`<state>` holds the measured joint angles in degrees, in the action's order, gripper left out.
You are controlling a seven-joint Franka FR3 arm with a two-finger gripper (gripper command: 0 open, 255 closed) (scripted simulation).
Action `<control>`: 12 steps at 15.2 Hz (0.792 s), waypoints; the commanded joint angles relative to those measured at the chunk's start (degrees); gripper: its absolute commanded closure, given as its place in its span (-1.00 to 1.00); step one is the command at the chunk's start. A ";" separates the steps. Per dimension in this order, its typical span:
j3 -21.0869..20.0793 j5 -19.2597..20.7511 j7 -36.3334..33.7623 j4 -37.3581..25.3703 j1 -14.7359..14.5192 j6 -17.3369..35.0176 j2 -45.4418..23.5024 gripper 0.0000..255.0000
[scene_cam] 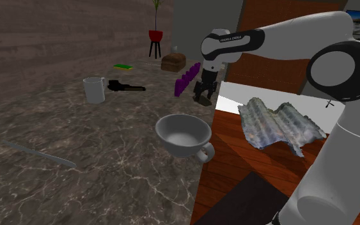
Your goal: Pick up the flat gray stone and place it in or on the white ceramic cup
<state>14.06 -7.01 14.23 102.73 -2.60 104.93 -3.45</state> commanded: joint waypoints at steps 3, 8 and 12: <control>0.00 0.00 0.00 0.03 0.00 0.04 0.00 -1.00; 0.00 0.00 0.00 0.03 0.00 0.04 0.00 1.00; 0.00 0.00 0.00 0.03 0.00 0.03 0.00 1.00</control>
<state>14.06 -7.01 14.23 102.76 -2.60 104.96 -3.45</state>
